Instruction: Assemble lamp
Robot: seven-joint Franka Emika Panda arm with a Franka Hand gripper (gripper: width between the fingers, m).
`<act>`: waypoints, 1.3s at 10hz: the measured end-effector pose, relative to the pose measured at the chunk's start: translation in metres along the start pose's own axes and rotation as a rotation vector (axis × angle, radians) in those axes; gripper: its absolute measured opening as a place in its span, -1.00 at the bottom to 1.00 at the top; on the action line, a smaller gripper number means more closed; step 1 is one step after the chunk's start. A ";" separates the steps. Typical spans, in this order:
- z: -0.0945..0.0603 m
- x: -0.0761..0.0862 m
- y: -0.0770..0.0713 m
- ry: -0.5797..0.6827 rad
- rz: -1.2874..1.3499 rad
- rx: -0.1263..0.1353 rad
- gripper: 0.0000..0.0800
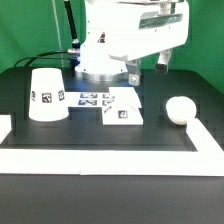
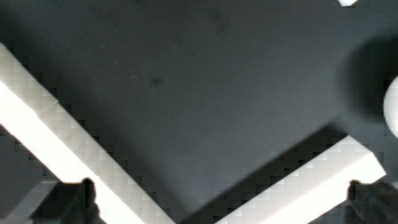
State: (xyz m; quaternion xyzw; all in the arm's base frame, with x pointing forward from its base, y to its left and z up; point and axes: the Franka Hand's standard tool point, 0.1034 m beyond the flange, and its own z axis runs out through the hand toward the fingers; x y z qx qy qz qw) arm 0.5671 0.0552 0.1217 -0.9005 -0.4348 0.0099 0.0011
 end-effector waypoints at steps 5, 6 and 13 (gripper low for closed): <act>0.001 0.000 0.000 -0.001 0.000 0.001 0.75; 0.001 0.000 0.000 -0.001 0.000 0.001 0.75; 0.012 -0.036 -0.017 0.002 0.365 -0.008 0.75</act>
Offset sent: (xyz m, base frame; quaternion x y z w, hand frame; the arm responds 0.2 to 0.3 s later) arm 0.0000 0.0000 0.0000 0.0000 0.0000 0.0000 1.0000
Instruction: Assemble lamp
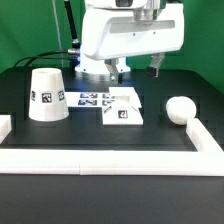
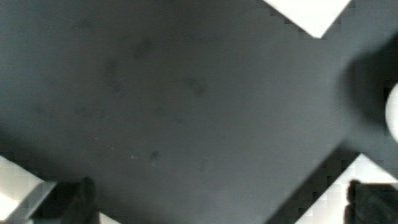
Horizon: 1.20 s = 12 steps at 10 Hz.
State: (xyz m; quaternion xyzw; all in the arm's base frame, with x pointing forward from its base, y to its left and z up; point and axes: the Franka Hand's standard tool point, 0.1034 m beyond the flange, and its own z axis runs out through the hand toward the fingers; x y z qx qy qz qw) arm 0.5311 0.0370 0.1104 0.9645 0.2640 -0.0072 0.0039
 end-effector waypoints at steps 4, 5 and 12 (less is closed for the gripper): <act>0.001 -0.001 -0.002 0.000 0.222 0.007 0.75; 0.005 -0.011 -0.005 -0.011 0.244 0.008 0.75; 0.021 -0.048 -0.015 -0.053 0.305 0.017 0.75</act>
Offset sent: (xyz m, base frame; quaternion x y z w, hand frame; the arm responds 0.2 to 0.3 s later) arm 0.0000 0.0000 0.0000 0.0000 0.0000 0.1296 0.9916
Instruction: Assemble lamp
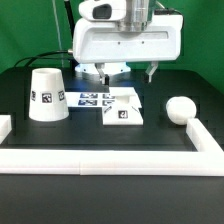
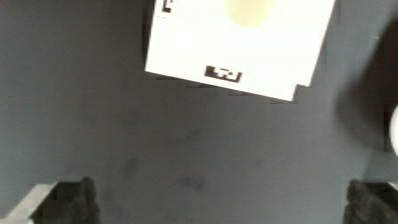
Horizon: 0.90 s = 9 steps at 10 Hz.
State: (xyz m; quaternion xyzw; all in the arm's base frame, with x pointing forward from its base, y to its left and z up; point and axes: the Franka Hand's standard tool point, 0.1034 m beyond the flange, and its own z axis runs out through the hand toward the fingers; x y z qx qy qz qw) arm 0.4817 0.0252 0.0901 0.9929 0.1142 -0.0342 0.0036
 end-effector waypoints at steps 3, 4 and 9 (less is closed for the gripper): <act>0.001 -0.002 0.000 0.001 0.018 0.000 0.75; 0.004 -0.012 0.001 0.011 0.070 0.001 0.75; 0.027 -0.060 -0.006 -0.034 0.198 0.030 0.75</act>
Offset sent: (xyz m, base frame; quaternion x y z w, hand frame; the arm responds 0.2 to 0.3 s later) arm -0.0372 -0.0205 -0.0007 -0.0148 0.0197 0.0954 0.9951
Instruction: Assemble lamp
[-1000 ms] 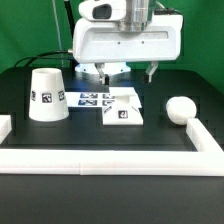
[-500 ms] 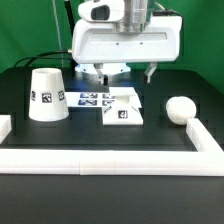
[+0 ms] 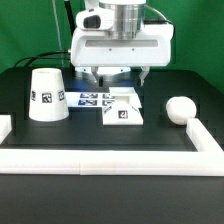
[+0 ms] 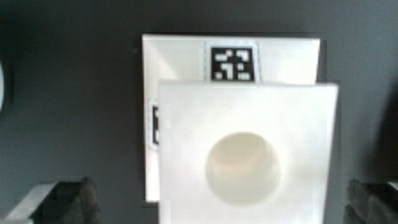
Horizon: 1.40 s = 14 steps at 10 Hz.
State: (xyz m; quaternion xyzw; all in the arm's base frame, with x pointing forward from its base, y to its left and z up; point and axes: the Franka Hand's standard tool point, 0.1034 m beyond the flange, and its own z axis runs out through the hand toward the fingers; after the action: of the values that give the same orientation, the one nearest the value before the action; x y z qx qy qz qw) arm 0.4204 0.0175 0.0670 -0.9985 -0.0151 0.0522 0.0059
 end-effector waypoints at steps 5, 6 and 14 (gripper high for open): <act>0.008 0.002 -0.010 0.000 -0.023 0.001 0.75; 0.012 0.002 -0.009 0.001 -0.029 0.001 0.75; 0.027 -0.001 -0.008 -0.022 -0.050 0.003 0.34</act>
Offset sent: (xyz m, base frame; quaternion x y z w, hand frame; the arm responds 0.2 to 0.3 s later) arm 0.0105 0.0092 -0.0048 0.0051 0.0057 0.0109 0.9999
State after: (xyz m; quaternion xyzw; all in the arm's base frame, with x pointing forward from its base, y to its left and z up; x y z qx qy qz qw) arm 0.4160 0.0254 0.0404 -0.9972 -0.0401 0.0631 0.0084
